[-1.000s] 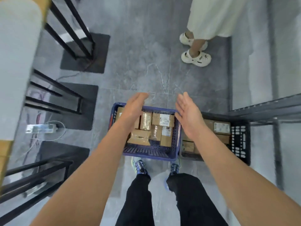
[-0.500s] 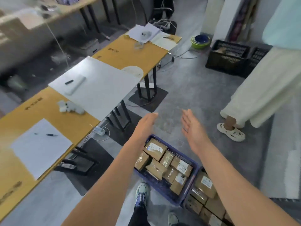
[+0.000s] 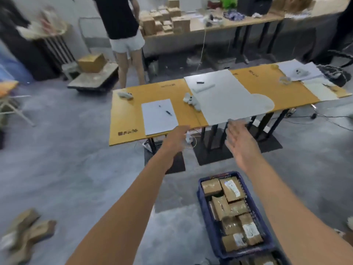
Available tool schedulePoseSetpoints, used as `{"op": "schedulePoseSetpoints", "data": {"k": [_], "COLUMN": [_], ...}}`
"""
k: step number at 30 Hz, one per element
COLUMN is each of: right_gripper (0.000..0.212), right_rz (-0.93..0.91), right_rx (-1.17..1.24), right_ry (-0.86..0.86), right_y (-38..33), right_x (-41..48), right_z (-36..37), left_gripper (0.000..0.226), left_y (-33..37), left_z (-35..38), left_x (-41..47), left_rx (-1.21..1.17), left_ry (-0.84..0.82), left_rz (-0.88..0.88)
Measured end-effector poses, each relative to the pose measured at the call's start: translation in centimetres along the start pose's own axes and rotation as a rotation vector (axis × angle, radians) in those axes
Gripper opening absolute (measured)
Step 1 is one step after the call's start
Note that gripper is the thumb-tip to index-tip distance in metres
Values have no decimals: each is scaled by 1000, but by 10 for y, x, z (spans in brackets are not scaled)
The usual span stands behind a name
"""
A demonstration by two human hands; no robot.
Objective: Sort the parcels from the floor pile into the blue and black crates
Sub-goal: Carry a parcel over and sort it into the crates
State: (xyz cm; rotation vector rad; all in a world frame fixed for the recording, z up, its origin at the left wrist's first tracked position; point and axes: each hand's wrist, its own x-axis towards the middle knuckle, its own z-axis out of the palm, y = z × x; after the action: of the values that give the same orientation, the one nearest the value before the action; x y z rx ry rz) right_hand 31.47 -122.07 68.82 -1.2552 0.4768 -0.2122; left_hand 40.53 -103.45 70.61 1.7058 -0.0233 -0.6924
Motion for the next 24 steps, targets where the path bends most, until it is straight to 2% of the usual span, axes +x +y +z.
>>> {"op": "schedulePoseSetpoints", "data": {"k": [5, 11, 15, 17, 20, 21, 24], "right_gripper": [63, 63, 60, 64, 87, 88, 62], "right_rz": [50, 94, 124, 140, 149, 160, 206], "right_rx": [-74, -150, -170, -196, -258, -278, -317], "right_ry": [-177, -381, -503, -592, -699, -724, -819], "right_y": [25, 66, 97, 112, 134, 142, 166], "right_x": [-3, -34, -68, -88, -117, -125, -147], "right_z": [98, 227, 309, 347, 398, 413, 452], "left_gripper": [50, 30, 31, 36, 36, 35, 36], "left_y": [-34, -85, -125, -146, -177, -188, -218], "left_z": [-99, -217, -290, -321, -360, -371, -396], "left_x": [-45, -112, -161, -188, -226, -238, -273], "left_rx": [-158, -263, -323, -356, -420, -450, -532], "left_ry": [179, 356, 484, 537, 629, 665, 778], "left_rz": [-15, -12, -12, -12, -25, -32, -52]}}
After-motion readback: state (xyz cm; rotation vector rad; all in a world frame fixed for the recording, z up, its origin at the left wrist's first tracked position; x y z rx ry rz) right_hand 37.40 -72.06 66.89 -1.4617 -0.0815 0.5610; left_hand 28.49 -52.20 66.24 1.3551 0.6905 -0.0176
